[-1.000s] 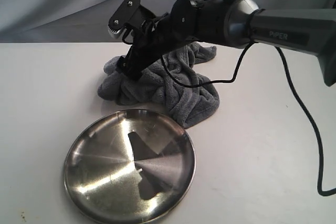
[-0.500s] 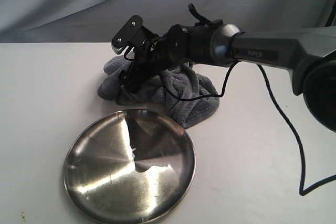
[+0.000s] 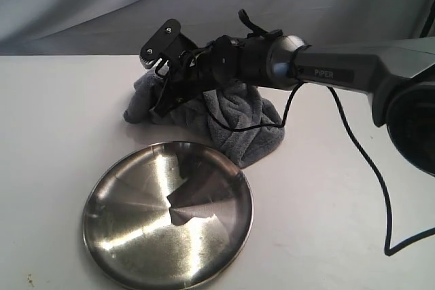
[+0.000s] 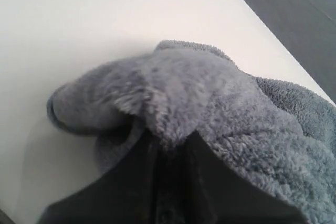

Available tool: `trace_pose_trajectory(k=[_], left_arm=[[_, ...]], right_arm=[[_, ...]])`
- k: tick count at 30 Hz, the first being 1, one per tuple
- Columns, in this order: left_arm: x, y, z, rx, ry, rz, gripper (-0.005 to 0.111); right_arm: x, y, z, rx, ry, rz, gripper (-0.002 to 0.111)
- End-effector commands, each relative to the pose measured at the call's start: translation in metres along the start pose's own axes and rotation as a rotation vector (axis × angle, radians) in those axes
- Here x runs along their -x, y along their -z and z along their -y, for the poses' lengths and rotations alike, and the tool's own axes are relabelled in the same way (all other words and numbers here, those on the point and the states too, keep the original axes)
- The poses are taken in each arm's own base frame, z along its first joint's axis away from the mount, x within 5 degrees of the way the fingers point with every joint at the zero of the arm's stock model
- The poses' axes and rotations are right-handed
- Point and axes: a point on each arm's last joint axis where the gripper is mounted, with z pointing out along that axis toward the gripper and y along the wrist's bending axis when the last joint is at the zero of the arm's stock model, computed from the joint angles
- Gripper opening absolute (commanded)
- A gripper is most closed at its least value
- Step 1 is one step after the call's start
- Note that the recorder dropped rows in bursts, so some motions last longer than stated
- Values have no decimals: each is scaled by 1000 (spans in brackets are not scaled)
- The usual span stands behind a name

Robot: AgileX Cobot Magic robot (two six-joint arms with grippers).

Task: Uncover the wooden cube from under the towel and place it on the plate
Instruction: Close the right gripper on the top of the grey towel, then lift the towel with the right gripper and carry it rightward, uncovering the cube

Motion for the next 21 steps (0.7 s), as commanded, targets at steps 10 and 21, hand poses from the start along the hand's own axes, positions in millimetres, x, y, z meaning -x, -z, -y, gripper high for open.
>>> trace_pose_trajectory(k=[10, 21], left_arm=[[0, 0, 0, -2, 5, 3, 0], [0, 0, 0, -2, 5, 3, 0]], right_arm=[[31, 42, 13, 5, -70, 40, 0], [45, 72, 14, 60, -35, 6, 0]])
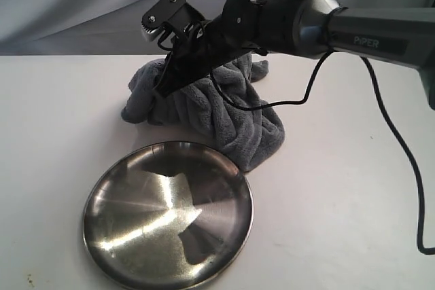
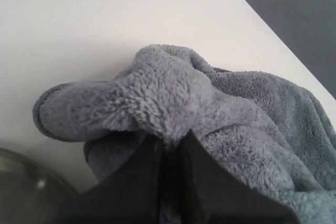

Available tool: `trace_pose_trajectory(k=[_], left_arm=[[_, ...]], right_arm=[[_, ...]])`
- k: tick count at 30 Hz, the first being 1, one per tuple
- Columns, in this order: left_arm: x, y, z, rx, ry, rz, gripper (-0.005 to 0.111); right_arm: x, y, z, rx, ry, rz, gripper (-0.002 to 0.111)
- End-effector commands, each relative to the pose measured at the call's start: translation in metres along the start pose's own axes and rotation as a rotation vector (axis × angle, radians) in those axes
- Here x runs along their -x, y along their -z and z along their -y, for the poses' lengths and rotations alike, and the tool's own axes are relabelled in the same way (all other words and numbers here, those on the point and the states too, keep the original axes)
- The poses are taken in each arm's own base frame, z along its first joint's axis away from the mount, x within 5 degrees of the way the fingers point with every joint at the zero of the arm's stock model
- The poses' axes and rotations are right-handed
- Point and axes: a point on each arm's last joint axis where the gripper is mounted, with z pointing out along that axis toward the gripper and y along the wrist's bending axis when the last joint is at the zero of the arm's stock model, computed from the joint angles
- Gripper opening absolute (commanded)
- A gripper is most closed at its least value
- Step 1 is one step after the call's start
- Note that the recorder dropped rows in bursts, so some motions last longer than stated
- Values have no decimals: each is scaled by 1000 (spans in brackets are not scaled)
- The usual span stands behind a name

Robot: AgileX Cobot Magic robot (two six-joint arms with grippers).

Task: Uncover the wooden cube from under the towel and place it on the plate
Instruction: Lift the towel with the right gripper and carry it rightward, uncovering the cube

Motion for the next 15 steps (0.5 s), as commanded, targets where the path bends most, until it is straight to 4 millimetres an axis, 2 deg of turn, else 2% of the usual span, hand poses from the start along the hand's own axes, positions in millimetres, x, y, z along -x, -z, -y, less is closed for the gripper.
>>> trace_pose_trajectory(k=[1, 5, 15], left_arm=[[0, 0, 0, -2, 5, 3, 0], [0, 0, 0, -2, 5, 3, 0], [0, 0, 0, -2, 5, 3, 0]], right_arm=[[14, 22, 3, -8, 25, 22, 0], [21, 33, 4, -14, 29, 43, 0], [23, 38, 5, -22, 55, 36, 0]])
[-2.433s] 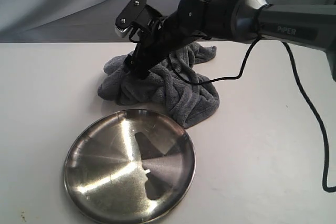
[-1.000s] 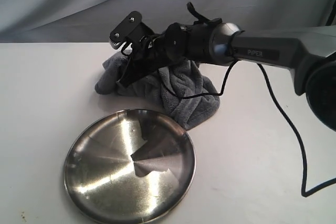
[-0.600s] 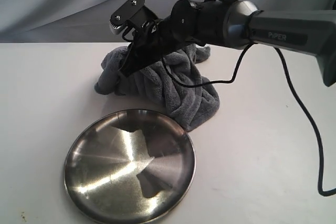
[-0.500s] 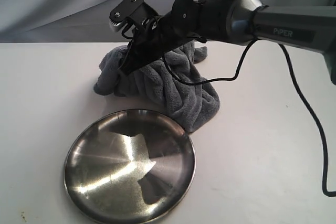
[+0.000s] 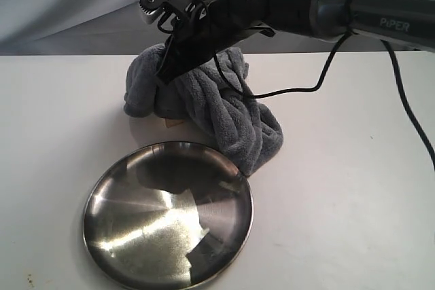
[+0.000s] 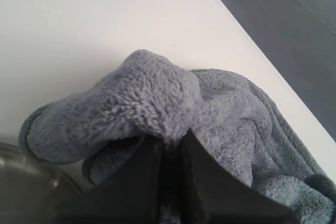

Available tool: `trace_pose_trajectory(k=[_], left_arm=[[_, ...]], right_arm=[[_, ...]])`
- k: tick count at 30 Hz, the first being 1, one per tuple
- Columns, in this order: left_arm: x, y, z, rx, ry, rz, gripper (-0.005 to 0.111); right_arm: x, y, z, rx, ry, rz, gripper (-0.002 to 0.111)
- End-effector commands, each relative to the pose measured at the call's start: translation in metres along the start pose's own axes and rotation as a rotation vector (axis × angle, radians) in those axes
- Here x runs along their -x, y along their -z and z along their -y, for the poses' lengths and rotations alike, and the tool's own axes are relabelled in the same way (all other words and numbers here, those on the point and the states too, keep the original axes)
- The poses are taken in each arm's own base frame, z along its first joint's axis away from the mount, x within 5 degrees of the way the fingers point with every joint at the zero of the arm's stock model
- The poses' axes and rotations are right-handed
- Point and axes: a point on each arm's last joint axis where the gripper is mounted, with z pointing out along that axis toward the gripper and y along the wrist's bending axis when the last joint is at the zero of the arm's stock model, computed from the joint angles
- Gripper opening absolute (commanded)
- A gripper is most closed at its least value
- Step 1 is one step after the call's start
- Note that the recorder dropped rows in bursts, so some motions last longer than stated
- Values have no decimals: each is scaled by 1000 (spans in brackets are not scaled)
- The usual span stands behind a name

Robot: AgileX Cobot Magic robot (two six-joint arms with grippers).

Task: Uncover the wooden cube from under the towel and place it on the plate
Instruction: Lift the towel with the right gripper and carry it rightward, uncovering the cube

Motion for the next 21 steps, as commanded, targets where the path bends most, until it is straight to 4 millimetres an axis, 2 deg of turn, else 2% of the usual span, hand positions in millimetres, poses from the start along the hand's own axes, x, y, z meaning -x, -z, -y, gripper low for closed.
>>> trace_pose_trajectory(k=[1, 11, 14, 21], left_arm=[[0, 0, 0, -2, 5, 3, 0], [0, 0, 0, -2, 5, 3, 0], [0, 0, 0, -2, 5, 3, 0], [0, 0, 0, -2, 5, 3, 0]], right_arm=[[7, 10, 3, -13, 13, 19, 0], [31, 51, 10, -82, 67, 102, 0], [32, 52, 11, -90, 73, 107, 0], [19, 51, 5, -23, 121, -33, 0]])
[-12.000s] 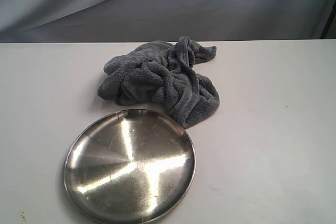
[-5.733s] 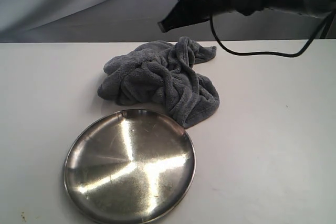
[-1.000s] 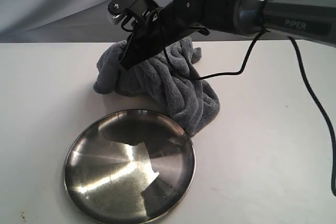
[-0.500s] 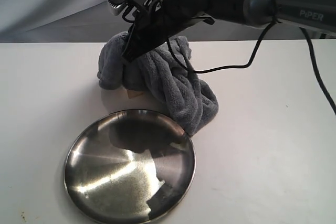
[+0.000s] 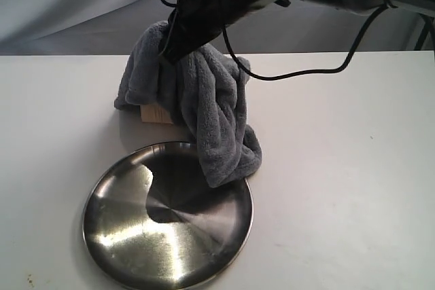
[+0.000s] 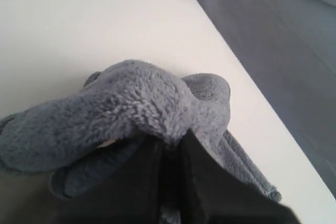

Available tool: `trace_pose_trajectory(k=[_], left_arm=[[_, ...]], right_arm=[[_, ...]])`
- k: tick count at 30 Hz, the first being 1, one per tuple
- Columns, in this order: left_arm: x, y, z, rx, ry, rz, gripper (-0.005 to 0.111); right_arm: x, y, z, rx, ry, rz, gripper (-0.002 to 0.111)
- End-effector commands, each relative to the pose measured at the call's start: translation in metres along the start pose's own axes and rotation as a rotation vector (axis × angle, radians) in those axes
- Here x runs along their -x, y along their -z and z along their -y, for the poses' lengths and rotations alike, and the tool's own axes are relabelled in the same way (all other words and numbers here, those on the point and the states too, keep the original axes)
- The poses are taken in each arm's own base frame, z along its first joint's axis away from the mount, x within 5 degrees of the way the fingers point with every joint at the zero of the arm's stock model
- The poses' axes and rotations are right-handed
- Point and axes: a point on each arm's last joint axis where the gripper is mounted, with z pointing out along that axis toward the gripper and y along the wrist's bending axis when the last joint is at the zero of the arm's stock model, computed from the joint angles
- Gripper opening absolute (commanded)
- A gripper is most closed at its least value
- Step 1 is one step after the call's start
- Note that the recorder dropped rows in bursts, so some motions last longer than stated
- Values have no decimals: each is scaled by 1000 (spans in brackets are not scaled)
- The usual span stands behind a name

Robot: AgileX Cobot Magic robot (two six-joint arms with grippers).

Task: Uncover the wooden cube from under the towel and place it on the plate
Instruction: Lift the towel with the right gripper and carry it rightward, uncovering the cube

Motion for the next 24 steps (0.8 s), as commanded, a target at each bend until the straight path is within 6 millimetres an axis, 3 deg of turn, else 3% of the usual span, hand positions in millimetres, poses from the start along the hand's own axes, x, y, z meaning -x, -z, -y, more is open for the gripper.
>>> trace_pose_trajectory(k=[1, 7, 14, 21, 24], left_arm=[[0, 0, 0, -2, 5, 3, 0], [0, 0, 0, -2, 5, 3, 0], [0, 0, 0, -2, 5, 3, 0], [0, 0, 0, -2, 5, 3, 0], [0, 0, 0, -2, 5, 3, 0]], right_arm=[[-2, 8, 1, 2, 50, -50, 0], [-8, 9, 1, 12, 93, -118, 0], [-14, 11, 20, -177, 124, -195, 0], [8, 13, 33, -337, 121, 40, 0], [10, 15, 37, -385, 106, 64, 0]])
